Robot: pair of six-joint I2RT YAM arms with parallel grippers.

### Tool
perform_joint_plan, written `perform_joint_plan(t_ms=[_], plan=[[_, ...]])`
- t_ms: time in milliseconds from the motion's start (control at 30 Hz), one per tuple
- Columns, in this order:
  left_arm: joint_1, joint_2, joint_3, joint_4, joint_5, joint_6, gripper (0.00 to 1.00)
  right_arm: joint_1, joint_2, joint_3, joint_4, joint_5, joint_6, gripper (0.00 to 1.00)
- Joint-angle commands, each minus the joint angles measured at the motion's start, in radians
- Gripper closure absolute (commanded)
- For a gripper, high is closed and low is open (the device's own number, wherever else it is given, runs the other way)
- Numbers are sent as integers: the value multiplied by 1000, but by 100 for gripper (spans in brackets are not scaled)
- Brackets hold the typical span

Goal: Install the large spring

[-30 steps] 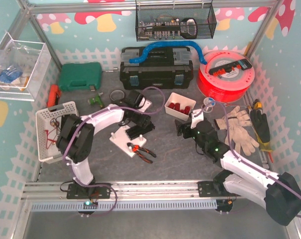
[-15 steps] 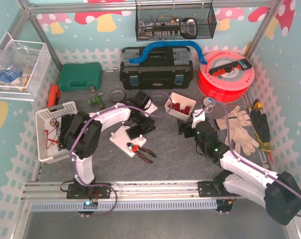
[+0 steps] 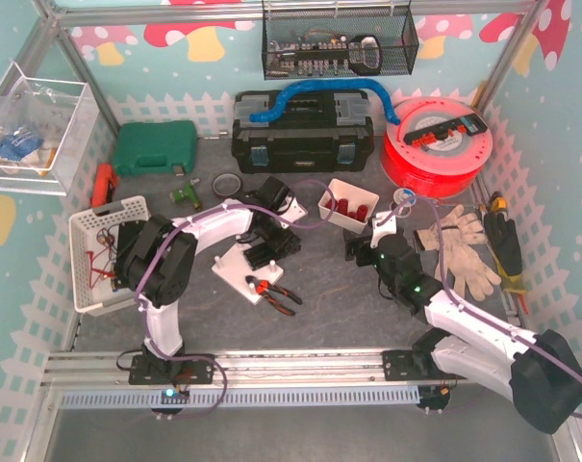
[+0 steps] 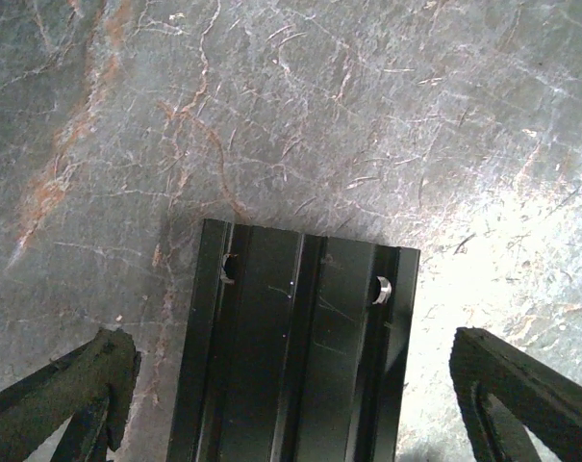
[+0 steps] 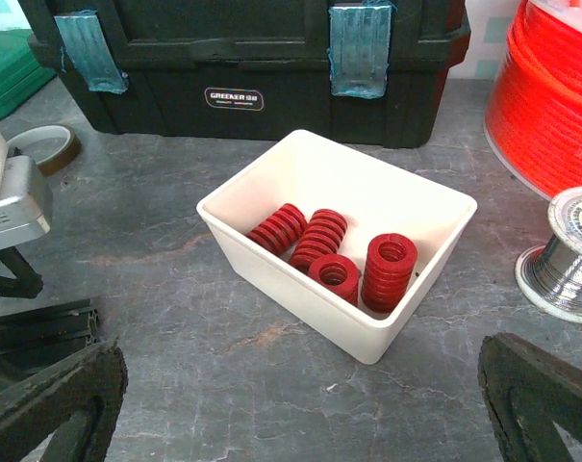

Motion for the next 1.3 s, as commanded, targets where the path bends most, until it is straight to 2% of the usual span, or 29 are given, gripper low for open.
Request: perform_joint_plan(t_ms=[0,167,433,667,900,1133,1267], plan=[[-4,19,-6,-21,18,43,11,6,13,11,12,25,8,1],[-4,46,2,-20,-15,57,12,7,12,8,13,31,8,1],[-4,71,5,-20,-40,71,18,6,11,9,12,34,8,1],[0,57,8,-20,6,92,37,6,10,8,14,42,10,1],[2,31,48,-29,-26,104,54,6,9,4,15,55,12,2],[2,-22,122,-31,-70,117,63,6,16,4,18,58,13,2],[4,-16,208,-28,-125,223,71,6,18,5,15,55,14,2]])
